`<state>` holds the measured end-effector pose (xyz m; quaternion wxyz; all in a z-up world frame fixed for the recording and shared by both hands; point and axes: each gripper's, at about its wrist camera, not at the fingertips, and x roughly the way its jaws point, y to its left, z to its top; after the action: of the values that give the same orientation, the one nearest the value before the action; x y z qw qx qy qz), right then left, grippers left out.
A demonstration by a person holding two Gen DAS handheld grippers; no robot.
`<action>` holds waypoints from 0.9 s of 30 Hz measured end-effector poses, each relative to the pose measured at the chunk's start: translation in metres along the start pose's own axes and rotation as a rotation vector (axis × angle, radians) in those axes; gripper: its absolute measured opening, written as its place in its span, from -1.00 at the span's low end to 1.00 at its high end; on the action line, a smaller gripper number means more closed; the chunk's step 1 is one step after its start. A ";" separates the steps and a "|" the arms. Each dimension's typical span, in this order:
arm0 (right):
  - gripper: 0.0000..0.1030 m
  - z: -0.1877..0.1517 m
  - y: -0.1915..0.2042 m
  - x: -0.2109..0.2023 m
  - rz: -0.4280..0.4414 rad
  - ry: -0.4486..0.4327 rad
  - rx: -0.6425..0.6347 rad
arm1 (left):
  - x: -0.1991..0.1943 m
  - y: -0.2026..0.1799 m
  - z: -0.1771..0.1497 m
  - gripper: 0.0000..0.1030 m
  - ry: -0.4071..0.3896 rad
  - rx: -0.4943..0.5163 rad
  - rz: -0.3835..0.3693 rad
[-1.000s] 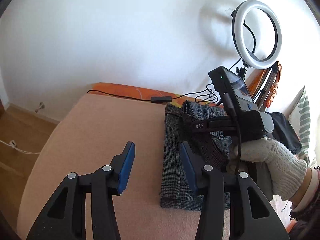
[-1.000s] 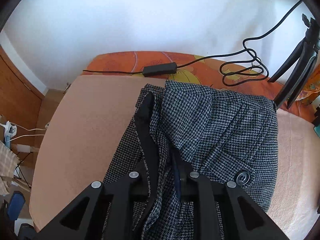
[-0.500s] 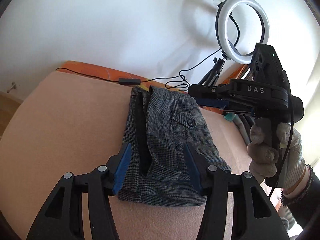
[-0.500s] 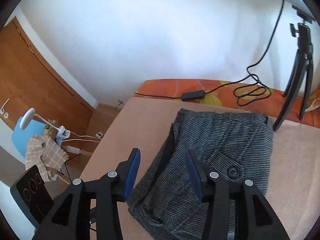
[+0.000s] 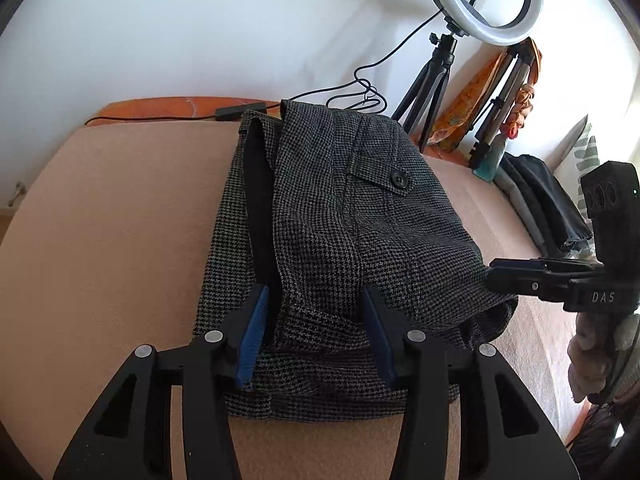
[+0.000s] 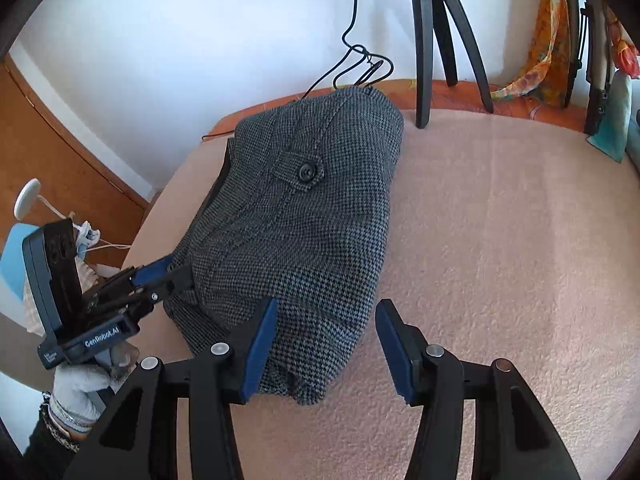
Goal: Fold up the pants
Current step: 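Lower the folded trousers onto the bed and open both tools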
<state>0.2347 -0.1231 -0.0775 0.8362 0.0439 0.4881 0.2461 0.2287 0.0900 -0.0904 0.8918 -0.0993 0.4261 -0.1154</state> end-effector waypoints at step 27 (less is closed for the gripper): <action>0.78 0.051 -0.024 -0.008 0.228 -0.056 0.027 | -0.049 0.039 -0.026 0.20 -0.009 -0.513 -0.174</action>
<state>0.2831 -0.1394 -0.0518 0.8155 0.1175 0.4596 0.3315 0.1831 0.1392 -0.0817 0.8261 -0.3589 0.4271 -0.0796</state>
